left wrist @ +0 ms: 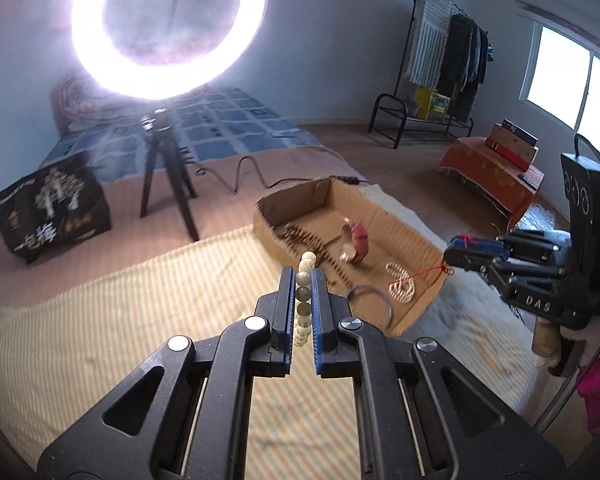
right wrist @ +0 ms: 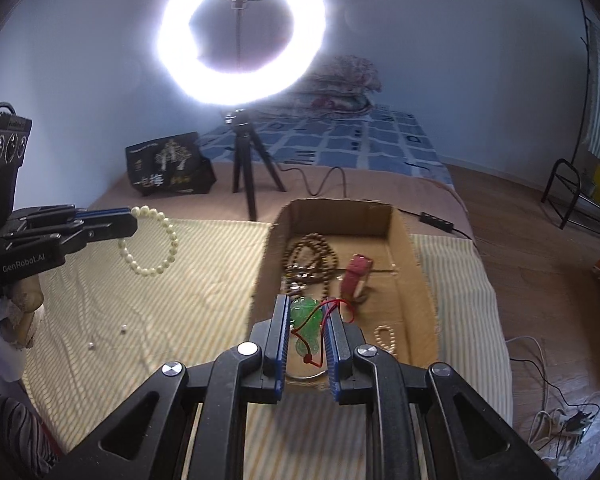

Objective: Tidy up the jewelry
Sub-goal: 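Carry the bracelet with the left gripper while the right gripper carries the pendant to the box, then open the left gripper over the box while the right gripper releases the pendant inside, then withdraw both grippers from the box back over the sheet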

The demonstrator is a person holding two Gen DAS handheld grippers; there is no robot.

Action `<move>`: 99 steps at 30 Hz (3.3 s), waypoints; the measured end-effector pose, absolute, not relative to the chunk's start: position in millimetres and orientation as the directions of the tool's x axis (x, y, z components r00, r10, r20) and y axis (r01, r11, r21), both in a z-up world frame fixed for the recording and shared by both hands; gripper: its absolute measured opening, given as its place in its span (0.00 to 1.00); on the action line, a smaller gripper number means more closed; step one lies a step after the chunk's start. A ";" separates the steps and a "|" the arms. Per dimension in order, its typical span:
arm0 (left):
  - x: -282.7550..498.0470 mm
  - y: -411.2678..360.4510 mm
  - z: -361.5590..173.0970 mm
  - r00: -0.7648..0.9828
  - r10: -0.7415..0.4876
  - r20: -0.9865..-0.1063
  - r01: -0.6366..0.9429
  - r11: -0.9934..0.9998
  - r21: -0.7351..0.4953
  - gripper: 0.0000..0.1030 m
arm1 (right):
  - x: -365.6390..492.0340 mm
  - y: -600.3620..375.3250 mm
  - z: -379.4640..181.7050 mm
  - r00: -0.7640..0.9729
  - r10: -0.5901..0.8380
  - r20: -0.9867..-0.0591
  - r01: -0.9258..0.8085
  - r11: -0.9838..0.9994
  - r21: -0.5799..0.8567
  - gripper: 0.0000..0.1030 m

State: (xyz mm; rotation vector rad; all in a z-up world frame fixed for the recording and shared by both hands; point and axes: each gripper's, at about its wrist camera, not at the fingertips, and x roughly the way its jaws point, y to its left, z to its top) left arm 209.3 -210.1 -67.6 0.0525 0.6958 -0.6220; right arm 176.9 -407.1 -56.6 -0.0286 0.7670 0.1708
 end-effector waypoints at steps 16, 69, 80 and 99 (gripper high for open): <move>261.4 -284.5 -84.3 0.552 -0.537 -0.638 0.567 0.803 -0.184 0.05 | 209.1 -441.7 -79.5 0.692 0.134 -0.710 -0.110 0.991 0.079 0.14; 261.2 -283.1 -75.5 0.601 -0.476 -0.642 0.514 0.845 -0.145 0.70 | 192.7 -427.4 -75.8 0.702 0.054 -0.710 -0.042 0.999 0.035 1.00; 245.2 -247.0 -54.6 0.633 -0.467 -0.617 0.494 0.858 -0.143 0.70 | 177.5 -400.4 -54.4 0.722 0.061 -0.690 -0.076 0.997 0.008 1.00; 191.7 -136.0 -32.6 0.711 -0.401 -0.577 0.452 0.890 -0.062 0.70 | 155.1 -340.6 -33.5 0.785 0.133 -0.605 -0.172 0.985 -0.007 1.00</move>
